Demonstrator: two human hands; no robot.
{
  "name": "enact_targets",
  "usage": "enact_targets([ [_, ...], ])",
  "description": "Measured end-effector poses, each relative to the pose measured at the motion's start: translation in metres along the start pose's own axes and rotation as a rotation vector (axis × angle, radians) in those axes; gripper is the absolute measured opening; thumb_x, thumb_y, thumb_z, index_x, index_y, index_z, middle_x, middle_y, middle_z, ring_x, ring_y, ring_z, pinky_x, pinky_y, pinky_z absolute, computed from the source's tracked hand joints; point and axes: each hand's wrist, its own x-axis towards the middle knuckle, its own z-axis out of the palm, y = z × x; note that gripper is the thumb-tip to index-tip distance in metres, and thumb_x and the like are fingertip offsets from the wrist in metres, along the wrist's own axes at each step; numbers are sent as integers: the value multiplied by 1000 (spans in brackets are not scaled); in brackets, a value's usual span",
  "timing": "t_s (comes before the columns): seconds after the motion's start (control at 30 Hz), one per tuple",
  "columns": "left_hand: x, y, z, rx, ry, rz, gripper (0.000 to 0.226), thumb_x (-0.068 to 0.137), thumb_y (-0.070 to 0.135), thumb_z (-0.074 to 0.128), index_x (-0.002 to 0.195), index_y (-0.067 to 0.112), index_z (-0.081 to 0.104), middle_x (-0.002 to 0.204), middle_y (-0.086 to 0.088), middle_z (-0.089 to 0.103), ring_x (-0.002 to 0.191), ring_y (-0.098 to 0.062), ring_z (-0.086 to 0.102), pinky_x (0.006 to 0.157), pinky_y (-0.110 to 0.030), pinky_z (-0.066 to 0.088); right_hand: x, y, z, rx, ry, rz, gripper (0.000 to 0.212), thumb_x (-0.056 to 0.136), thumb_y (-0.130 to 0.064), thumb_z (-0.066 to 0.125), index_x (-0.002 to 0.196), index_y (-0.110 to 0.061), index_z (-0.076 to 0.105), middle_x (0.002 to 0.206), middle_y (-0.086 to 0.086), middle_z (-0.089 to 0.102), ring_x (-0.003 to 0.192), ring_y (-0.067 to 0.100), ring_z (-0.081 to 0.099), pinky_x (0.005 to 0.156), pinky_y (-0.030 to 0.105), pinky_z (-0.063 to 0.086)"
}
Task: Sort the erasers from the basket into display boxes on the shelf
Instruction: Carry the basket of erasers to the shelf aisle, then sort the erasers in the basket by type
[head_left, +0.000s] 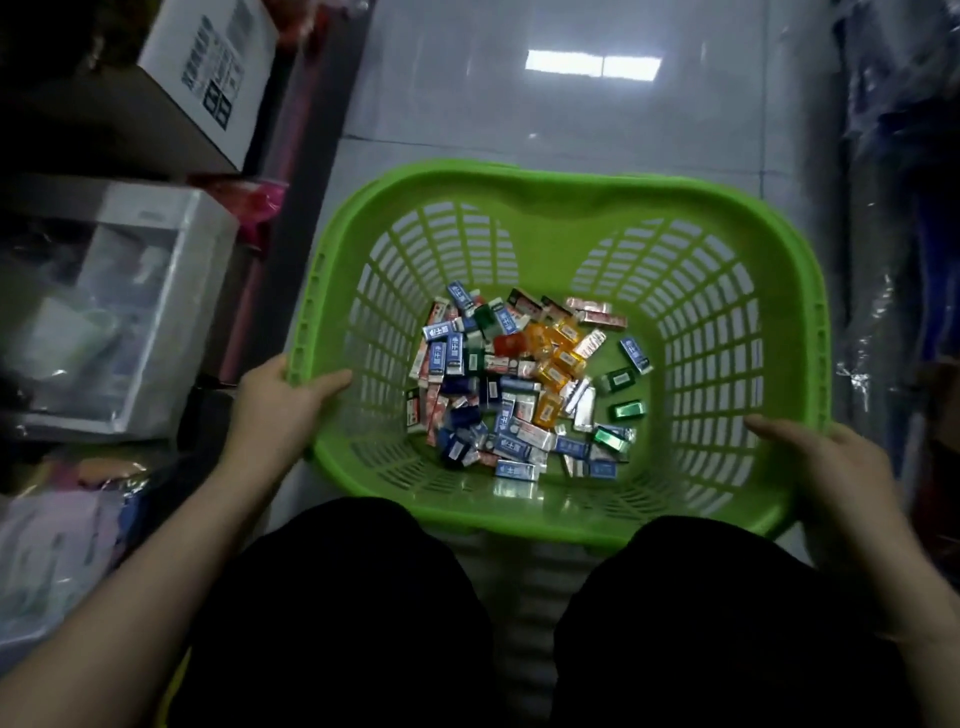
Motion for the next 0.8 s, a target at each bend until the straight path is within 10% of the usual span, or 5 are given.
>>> enact_targets([
  [0.17, -12, 22, -17, 669, 171, 536, 62, 78, 42, 69, 120, 5, 42, 124, -26, 46, 114, -42, 47, 92, -49, 40, 4, -14, -3, -970, 286, -731, 71, 77, -26, 70, 132, -2, 30, 126, 29, 40, 113, 41, 41, 94, 46, 35],
  [0.27, -14, 67, 4, 693, 87, 988, 70, 79, 43, 61, 134, 7, 37, 135, -20, 40, 123, -36, 41, 102, -47, 35, 4, -51, 36, -1032, -55, -970, 60, 80, -22, 65, 132, -7, 39, 126, 23, 46, 115, 34, 45, 98, 39, 35],
  [0.43, 13, 98, 101, 1072, -605, 733, 59, 85, 35, 67, 135, 18, 42, 137, -6, 47, 113, -22, 51, 95, -35, 43, 32, -66, 113, -1942, -502, -661, 43, 89, -23, 60, 129, -10, 50, 120, 11, 60, 98, 23, 58, 71, 24, 48],
  [0.57, 47, 76, 143, 1280, -730, 418, 72, 86, 35, 67, 144, 9, 34, 144, -13, 43, 124, -31, 49, 97, -40, 45, 61, -39, 147, -1919, -531, -554, 44, 87, -5, 60, 129, -1, 48, 76, 4, 52, 54, 11, 43, 33, 14, 36],
  [0.8, 62, 37, 172, 1316, -538, 485, 76, 85, 27, 69, 146, 13, 24, 145, -19, 31, 114, -36, 53, 93, -44, 51, 100, 19, 164, -2079, -545, -548, 58, 79, -21, 73, 129, -11, 46, 123, 6, 54, 96, 18, 52, 89, 28, 48],
])
